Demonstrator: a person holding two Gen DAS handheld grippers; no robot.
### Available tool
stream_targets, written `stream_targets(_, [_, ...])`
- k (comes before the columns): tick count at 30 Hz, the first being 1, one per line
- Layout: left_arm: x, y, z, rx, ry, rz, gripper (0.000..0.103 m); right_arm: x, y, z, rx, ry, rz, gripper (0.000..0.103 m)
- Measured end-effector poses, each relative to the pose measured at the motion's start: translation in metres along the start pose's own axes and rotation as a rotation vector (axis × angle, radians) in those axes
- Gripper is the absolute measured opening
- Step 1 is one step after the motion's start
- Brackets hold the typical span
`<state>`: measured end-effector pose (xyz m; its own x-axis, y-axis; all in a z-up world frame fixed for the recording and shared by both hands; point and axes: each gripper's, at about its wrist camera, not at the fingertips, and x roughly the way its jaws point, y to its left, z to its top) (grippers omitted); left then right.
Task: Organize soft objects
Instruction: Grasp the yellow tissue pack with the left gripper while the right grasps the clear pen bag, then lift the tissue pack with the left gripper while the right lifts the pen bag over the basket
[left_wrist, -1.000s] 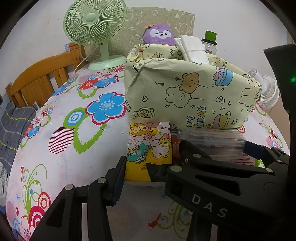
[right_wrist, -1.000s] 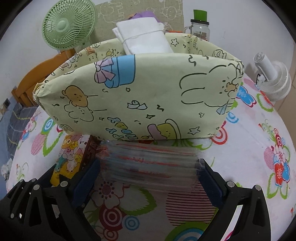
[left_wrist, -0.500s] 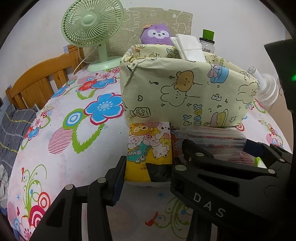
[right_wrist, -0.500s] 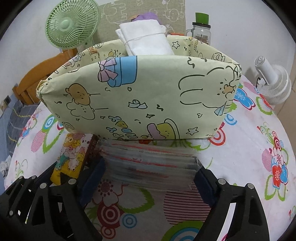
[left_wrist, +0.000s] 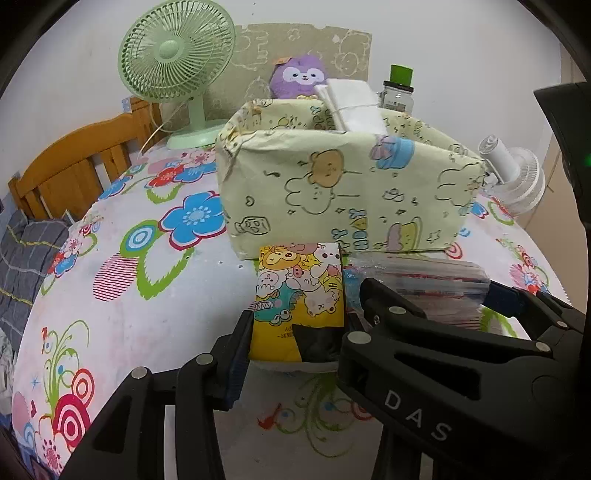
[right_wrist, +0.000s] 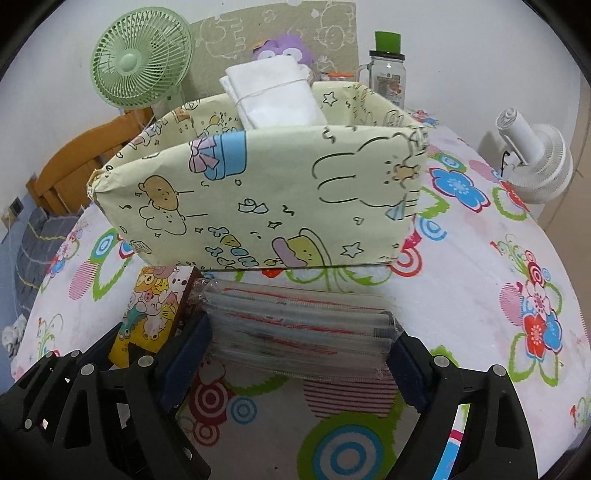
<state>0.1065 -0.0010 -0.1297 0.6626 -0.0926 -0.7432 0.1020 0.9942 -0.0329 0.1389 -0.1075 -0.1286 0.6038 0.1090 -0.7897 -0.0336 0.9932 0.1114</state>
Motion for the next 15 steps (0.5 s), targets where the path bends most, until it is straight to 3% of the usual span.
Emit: stream_targets(15, [-0.036,-0.018,-0.004,0.013,-0.067,-0.005,0.049,-0.043,-0.014,-0.006,0.018,-0.071,0.007,0.090])
